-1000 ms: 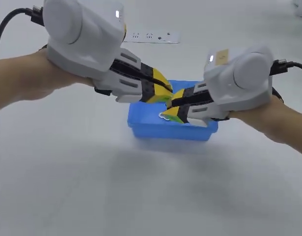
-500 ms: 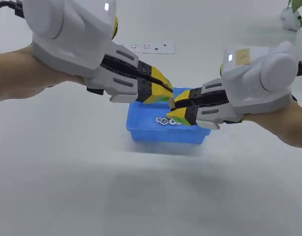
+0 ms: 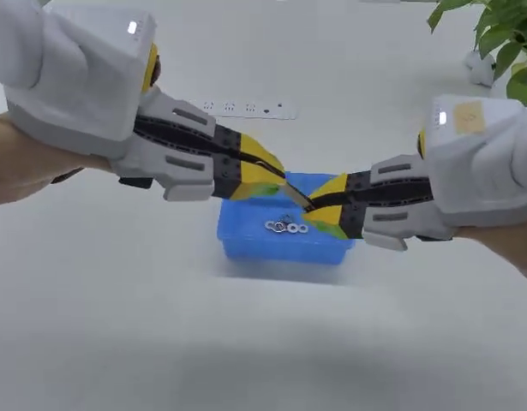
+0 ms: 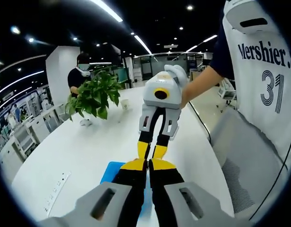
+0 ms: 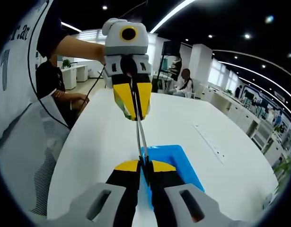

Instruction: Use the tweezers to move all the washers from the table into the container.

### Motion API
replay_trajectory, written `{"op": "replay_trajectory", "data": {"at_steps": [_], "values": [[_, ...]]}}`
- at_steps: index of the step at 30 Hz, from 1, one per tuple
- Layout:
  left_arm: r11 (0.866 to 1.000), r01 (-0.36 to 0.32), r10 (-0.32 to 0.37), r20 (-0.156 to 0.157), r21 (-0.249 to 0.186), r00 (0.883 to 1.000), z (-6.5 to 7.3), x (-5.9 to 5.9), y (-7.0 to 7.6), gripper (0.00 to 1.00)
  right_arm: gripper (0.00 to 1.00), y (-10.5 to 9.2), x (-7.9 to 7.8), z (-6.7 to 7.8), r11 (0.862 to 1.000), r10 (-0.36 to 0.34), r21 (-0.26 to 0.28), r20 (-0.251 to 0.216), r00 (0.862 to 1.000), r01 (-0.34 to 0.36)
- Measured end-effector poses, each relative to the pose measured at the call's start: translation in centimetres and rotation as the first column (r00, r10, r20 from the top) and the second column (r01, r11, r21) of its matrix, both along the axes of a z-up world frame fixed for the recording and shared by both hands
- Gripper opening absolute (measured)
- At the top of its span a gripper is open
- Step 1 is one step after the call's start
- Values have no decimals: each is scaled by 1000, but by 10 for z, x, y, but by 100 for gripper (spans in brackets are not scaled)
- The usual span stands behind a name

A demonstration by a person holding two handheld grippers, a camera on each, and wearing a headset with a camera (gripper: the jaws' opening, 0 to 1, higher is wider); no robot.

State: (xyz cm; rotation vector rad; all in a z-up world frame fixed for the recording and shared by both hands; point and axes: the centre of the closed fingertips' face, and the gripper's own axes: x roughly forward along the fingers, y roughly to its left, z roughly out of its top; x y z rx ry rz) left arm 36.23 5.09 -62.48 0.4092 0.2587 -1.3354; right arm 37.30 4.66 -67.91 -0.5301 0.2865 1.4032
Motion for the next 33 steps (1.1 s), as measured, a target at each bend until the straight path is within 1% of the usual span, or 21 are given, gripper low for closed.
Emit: {"op": "replay_trajectory", "data": {"at_steps": [1, 2, 3, 6, 7, 9, 10, 12, 13, 15, 17, 18, 19, 21, 22, 23, 24, 25, 27, 29, 33], "values": [[1000, -2, 2, -3, -1, 1000, -2, -1, 0, 6, 8, -1, -2, -1, 1000, 0, -7, -2, 1000, 0], [1000, -3, 3, -16, -3, 1000, -5, -3, -2, 6, 8, -2, -5, -5, 1000, 4, -23, -4, 1000, -4], [1000, -5, 5, -14, -2, 1000, -7, -4, -2, 6, 8, -4, -6, -7, 999, 5, -32, -3, 1000, -5], [1000, -13, 13, -31, 8, 999, -19, -8, -4, 6, 8, -8, -9, -16, 997, 3, -71, -1, 1000, -3], [1000, -15, 15, -43, 12, 999, -23, -9, -4, 6, 8, -10, -10, -19, 996, 2, -84, 1, 1000, -2], [999, -20, 21, -46, 30, 999, -33, -10, -3, 6, 8, -11, -13, -25, 994, 8, -111, 4, 1000, -8], [999, -21, 24, -58, 38, 998, -37, -10, -2, 6, 8, -12, -13, -28, 993, 10, -118, 2, 1000, -10], [998, -23, 27, -65, 57, 998, -47, -12, 0, 6, 8, -13, -15, -34, 991, 11, -133, -2, 1000, -11], [998, -21, 26, -83, 61, 996, -53, -13, 1, 6, 8, -13, -17, -39, 989, 17, -145, -7, 1000, -18], [996, -15, 22, -86, 90, 996, -63, -14, 2, 6, 8, -13, -18, -44, 986, 24, -165, -4, 1000, -25], [995, -16, 26, -102, 103, 994, -72, -15, 3, 6, 8, -14, -19, -54, 980, 35, -194, -9, 999, -36], [993, -19, 33, -120, 119, 992, -80, -15, 4, 6, 8, -14, -20, -58, 979, 38, -202, -15, 999, -40], [991, -29, 50, -156, 132, 986, -87, -16, 5, 6, 8, -15, -20, -63, 976, 40, -214, -22, 999, -44], [988, -24, 47, -148, 155, 988, -100, -15, 5, 6, 8, -16, -19, -74, 966, 52, -252, -18, 998, -55], [986, -26, 54, -161, 167, 985, -106, -15, 5, 6, 8, -16, -19, -82, 958, 58, -279, -23, 998, -62], [981, -18, 50, -162, 191, 986, -115, -15, 5, 6, 8, -16, -19, -86, 954, 62, -292, -24, 998, -67], [979, -14, 48, -164, 205, 985, -121, -15, 6, 6, 8, -16, -19, -93, 948, 73, -310, -24, 997, -76], [975, -14, 54, -174, 222, 983, -130, -14, 7, 6, 8, -16, -19, -97, 944, 76, -321, -25, 997, -80], [973, -16, 61, -191, 228, 980, -140, -14, 7, 6, 8, -16, -18, -108, 934, 83, -347, -31, 996, -89], [969, -13, 63, -198, 246, 978, -151, -14, 8, 6, 8, -16, -19, -115, 930, 84, -356, -44, 995, -94], [963, -15, 78, -222, 270, 972, -167, -15, 12, 6, 8, -13, -20, -126, 921, 88, -374, -66, 994, -106]]}}
